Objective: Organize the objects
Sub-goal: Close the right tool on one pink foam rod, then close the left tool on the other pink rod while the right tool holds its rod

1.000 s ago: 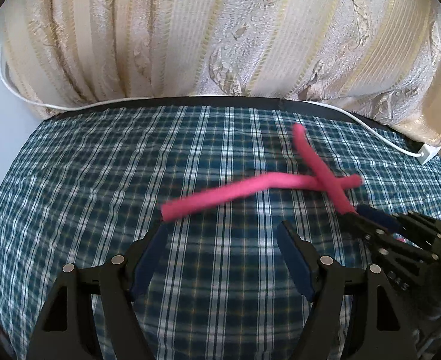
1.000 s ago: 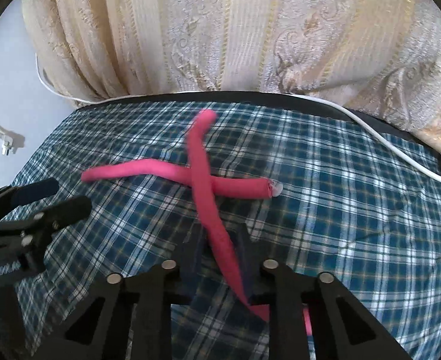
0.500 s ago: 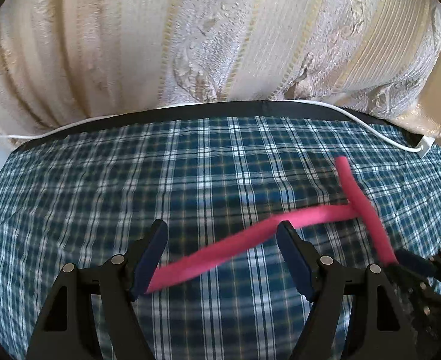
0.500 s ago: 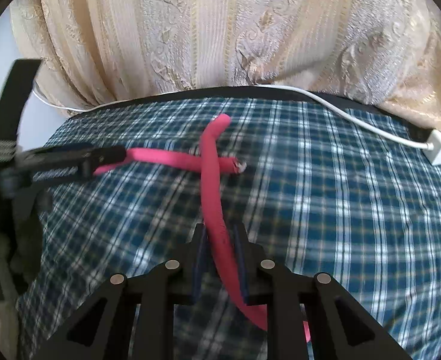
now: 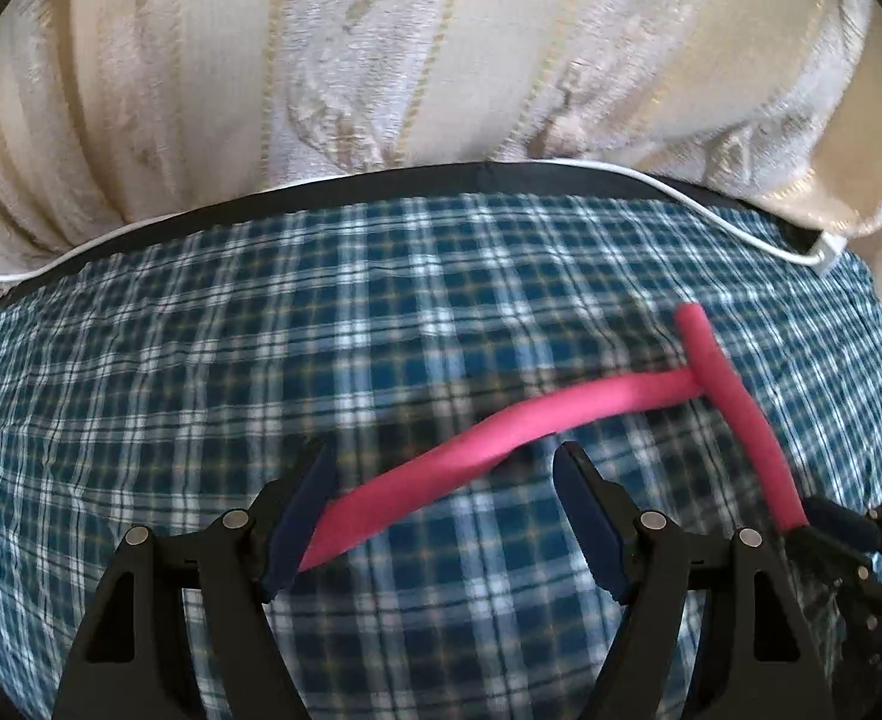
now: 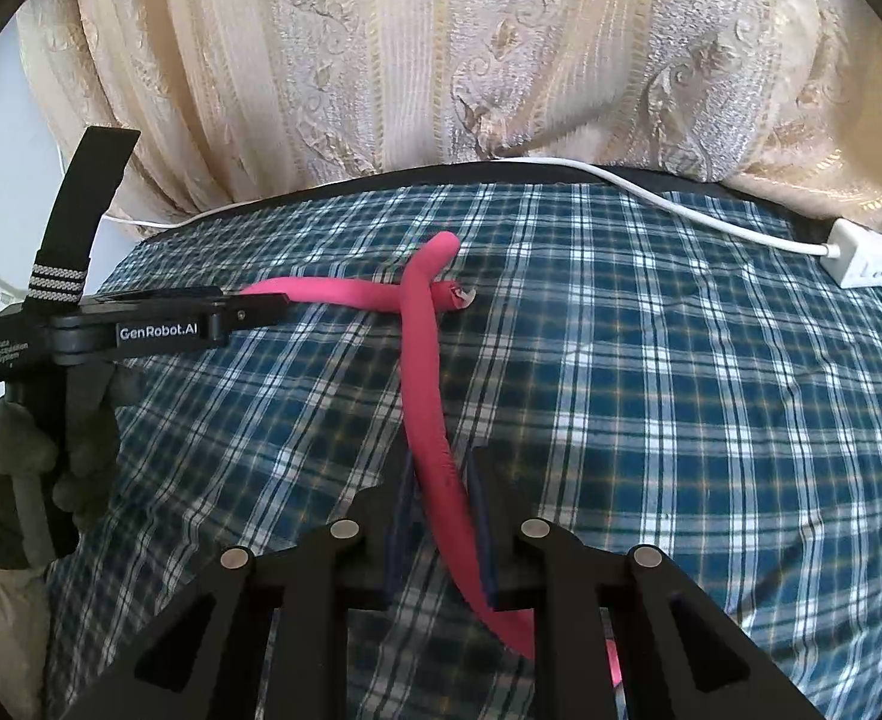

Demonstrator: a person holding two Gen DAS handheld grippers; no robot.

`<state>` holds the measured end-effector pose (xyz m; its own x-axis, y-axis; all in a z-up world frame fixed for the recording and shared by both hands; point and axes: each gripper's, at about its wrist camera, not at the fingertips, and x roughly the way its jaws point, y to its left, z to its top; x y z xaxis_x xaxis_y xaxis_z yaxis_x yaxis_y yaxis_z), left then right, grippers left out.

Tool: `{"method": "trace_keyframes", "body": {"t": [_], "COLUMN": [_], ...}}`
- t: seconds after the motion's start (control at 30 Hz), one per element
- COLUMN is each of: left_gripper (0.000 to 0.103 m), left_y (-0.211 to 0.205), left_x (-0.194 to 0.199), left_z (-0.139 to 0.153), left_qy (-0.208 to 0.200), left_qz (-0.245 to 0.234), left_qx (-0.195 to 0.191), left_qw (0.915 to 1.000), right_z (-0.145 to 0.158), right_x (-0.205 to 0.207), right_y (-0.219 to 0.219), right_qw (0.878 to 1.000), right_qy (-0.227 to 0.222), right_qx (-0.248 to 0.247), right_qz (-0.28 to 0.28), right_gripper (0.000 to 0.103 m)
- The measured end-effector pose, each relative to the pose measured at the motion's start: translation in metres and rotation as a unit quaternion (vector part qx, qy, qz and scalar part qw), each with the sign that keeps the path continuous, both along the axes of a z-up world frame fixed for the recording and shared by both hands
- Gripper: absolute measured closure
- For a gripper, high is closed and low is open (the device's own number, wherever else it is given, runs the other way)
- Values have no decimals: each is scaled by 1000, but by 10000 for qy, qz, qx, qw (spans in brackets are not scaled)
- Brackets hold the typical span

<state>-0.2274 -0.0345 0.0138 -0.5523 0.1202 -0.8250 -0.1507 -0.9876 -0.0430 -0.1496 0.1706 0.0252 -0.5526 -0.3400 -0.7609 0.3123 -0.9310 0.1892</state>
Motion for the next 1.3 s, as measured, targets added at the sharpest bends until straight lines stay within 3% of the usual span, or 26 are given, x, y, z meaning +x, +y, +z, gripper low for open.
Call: {"method": "trace_keyframes", "body": {"t": [0.43, 0.63, 0.8, 0.9, 1.0, 1.17, 1.3], "left_gripper": [27, 27, 27, 27, 31, 51, 58], "left_y": [41, 43, 34, 34, 36, 41, 47], "left_x": [38, 35, 20, 12, 10, 6, 7], "left_z": [5, 13, 10, 5, 3, -1, -1], "left_qy": [-213, -34, -43, -15, 37, 1, 34], "left_qz": [-706, -634, -420, -382, -413, -486, -550], "left_qx": [34, -73, -72, -207, -299, -340, -354], "left_qw": [9973, 9980, 9991, 9991, 9987, 9982, 9979], "right_z": [3, 3, 6, 5, 2, -5, -6], "right_x": [14, 12, 3, -4, -11, -17, -19], "right_y": [26, 28, 22, 14, 7, -2, -4], "right_qw": [9996, 9994, 9993, 9996, 9998, 10000, 9999], "right_qy": [8, -48, -27, 6, -26, -52, -8], "right_qx": [-120, -252, -330, -248, -160, 27, 108], "right_qz": [-273, -242, -191, -123, -81, -55, -41], "right_gripper": [83, 82, 68, 65, 65, 66, 67]}}
